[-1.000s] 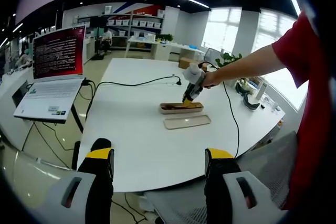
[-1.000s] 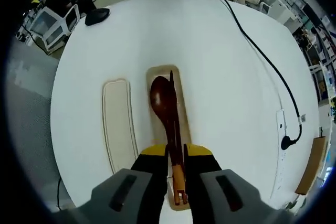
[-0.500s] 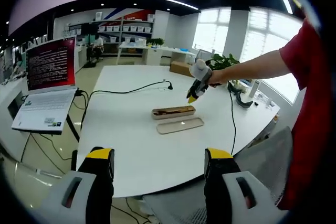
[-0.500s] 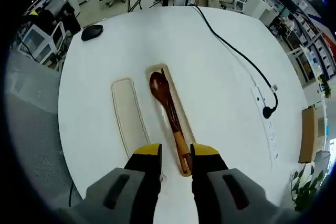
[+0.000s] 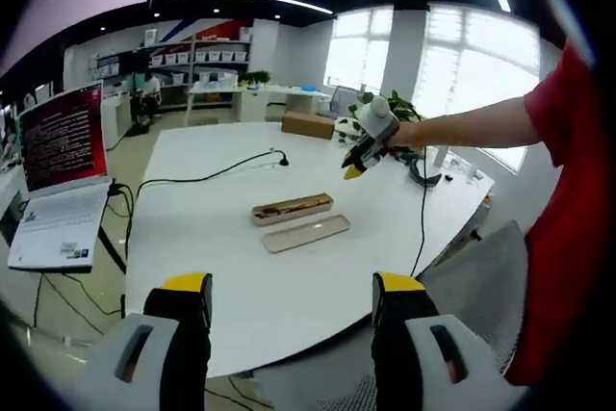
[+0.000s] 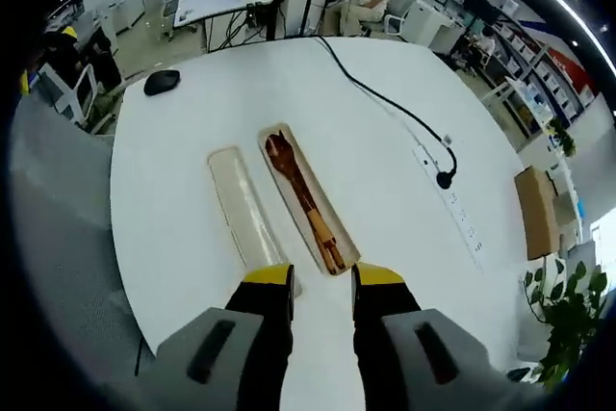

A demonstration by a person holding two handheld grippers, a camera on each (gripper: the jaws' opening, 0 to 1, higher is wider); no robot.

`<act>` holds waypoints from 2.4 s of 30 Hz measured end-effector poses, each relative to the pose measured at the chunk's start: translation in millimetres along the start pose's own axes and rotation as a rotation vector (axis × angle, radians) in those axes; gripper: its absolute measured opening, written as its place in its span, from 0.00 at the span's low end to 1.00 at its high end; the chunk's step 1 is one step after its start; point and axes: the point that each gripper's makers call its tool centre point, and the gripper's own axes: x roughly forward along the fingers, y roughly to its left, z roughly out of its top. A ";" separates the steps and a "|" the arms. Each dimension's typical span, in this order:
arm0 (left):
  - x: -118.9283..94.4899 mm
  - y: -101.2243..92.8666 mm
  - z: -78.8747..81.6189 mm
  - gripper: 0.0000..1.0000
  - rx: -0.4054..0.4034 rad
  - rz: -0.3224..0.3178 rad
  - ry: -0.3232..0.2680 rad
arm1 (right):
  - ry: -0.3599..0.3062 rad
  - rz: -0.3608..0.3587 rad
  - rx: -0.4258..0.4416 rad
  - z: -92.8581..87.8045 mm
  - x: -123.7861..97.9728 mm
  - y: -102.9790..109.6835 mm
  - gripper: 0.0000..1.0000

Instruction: Arrange the utensils inside the cutlery case until each visible utensil rests in its matching compartment.

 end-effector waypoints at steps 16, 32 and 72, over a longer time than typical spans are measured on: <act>31.8 -1.7 34.1 0.71 0.081 -0.140 -0.010 | -0.123 -0.059 0.166 -16.5 -40.0 18.5 0.43; 109.7 10.9 50.4 0.70 0.274 -0.262 -0.040 | -0.192 -0.135 0.249 -23.0 -46.8 31.9 0.60; 268.6 35.8 -30.8 0.64 0.245 -0.204 0.154 | -0.221 -0.048 0.337 -76.5 75.1 33.3 0.57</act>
